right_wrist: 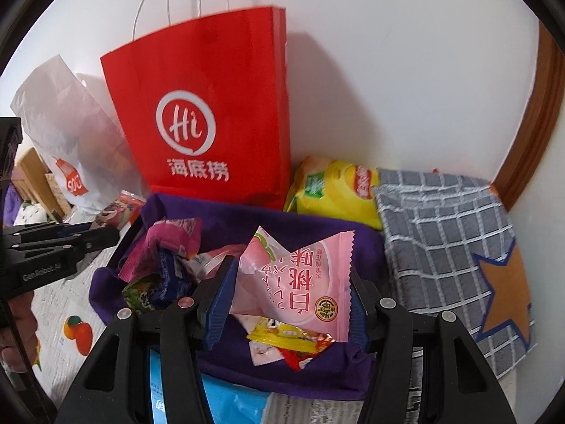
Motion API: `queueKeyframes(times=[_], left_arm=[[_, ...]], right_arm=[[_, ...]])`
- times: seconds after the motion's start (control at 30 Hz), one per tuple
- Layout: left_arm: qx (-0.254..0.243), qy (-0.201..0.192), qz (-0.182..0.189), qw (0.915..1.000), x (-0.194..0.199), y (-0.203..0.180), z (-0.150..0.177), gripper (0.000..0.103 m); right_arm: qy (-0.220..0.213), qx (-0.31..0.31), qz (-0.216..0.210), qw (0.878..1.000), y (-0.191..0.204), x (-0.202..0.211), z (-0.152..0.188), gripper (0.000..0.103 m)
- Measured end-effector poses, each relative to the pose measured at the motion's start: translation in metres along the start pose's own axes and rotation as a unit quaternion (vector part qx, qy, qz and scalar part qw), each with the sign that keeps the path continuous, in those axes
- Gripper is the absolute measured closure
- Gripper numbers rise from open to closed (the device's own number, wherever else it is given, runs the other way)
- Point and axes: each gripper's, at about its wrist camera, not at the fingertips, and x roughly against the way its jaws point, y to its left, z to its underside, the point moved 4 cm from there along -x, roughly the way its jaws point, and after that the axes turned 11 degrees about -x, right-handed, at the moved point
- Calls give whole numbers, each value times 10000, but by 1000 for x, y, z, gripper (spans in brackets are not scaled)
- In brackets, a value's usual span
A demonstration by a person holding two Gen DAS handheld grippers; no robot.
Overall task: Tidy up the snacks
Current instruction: 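Open right tool dropping peach cake while left tool releases candy stick onto towel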
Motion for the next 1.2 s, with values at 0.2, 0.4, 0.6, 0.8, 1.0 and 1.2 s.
queueKeyframes(times=[0.2,0.4,0.6,0.8,1.0,1.2], left_arm=[[9,158,117,9998,-11,-5,4,82],[-17,262,161,9995,-18,-10,6,82],[-48,365,198,9991,-28,-15,8,82],[-124,411,261,9987,-33,-20,9,82],[-151,408,273,9987,-34,-21,9,82],[-131,383,301,9987,-34,-21,9,81]], right_arm=[[224,238,-92,9994,16,-14,11,47],[444,301,0,9986,18,-28,18,47],[546,273,168,9980,14,-34,20,47],[591,246,242,9977,12,-38,20,47],[596,230,258,9976,11,-38,21,47],[578,262,239,9977,11,-39,20,47]])
